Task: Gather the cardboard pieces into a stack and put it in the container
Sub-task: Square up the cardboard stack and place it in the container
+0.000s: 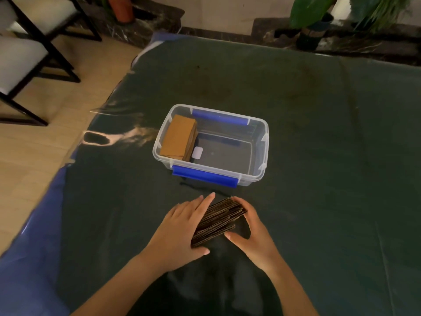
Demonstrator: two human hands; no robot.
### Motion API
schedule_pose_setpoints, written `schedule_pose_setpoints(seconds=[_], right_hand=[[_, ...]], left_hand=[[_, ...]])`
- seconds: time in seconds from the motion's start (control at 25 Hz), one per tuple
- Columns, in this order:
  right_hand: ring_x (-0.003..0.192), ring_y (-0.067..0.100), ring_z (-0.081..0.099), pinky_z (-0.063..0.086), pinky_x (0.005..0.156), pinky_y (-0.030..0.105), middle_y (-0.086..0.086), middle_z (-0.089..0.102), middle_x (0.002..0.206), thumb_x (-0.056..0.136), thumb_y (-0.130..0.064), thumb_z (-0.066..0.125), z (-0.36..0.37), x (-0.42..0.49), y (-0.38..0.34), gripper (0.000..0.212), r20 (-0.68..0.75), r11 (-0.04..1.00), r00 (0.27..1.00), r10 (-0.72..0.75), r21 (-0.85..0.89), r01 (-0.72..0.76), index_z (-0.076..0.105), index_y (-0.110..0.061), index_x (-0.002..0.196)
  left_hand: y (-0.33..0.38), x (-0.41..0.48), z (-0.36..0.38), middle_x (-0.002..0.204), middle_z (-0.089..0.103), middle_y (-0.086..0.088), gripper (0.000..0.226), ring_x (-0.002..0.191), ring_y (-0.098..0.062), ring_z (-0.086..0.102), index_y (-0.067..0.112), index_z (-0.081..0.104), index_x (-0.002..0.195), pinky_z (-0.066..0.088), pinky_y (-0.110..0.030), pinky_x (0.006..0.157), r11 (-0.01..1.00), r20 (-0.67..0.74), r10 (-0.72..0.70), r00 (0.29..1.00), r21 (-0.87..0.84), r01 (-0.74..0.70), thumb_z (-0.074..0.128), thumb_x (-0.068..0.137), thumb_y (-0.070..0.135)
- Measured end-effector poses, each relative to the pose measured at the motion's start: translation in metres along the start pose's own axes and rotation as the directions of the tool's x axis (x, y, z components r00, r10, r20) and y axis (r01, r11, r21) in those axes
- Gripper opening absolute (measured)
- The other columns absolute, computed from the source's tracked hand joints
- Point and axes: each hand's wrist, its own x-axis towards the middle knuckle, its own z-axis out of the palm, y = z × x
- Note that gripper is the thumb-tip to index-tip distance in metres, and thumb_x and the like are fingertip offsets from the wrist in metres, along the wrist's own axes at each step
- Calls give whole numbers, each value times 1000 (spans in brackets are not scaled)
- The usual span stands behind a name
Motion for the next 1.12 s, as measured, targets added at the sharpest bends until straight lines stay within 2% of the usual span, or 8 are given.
schedule_pose_setpoints(seconds=[0.2,0.28,0.4,0.52,0.68,0.84,0.96,1.12], right_hand=[[125,-11,38,30,99,10,-25,45,134,75,-17,74,2,2,3,79,8,999,1000,20,32,-20,30,-41,136],[125,-12,36,30,99,9,-30,41,133,75,-18,75,6,3,3,84,10,999,1000,25,29,-25,25,-45,136],[123,-17,35,30,100,9,-34,38,130,75,-15,74,14,3,2,88,-19,1000,1000,14,5,-14,19,-52,132],[121,-17,33,34,93,5,-34,32,126,73,-12,76,22,4,-2,93,-87,1000,996,-4,-28,2,15,-60,125],[119,-4,38,39,92,8,-15,37,126,69,-11,79,30,4,-2,85,-182,998,982,-39,-64,28,27,-51,123],[112,-13,43,40,82,-2,-18,44,121,71,-6,76,16,1,-1,75,-123,993,989,-77,-99,65,37,-54,114],[115,-14,38,35,86,0,-31,41,116,75,-14,74,2,-2,-5,70,-72,968,992,-101,-237,82,35,-58,114],[107,-3,49,42,76,4,-19,53,118,78,-18,71,-10,1,-14,58,-1,943,997,-78,-325,74,44,-41,124]], left_hand=[[-24,-34,10,135,-9,50,121,133,13,7,65,-20,124,16,-26,109,892,8,-191,982,-417,177,80,61,39],[-17,-36,23,134,-2,52,125,128,22,11,67,-19,122,18,-11,106,801,-38,-230,972,-575,167,82,62,25],[-1,-22,41,139,18,36,126,127,15,25,64,-12,125,29,4,93,722,-149,-312,938,-679,132,81,61,8],[2,-10,50,131,30,25,125,125,6,33,64,-6,125,35,0,92,706,-239,-375,896,-700,109,81,59,3],[-3,-5,53,127,34,21,128,122,3,38,66,-7,125,37,-2,92,702,-265,-390,882,-705,98,83,58,5],[-12,-8,43,129,31,27,126,124,7,33,61,-13,127,34,-13,101,790,-191,-306,933,-598,137,84,58,21],[-21,-18,33,132,29,31,117,121,18,19,52,-11,132,21,-29,107,881,-176,-294,940,-430,195,80,60,37],[-23,-21,27,138,38,9,99,118,1,34,37,9,140,36,-24,100,875,-140,-363,921,-391,285,76,67,39]])
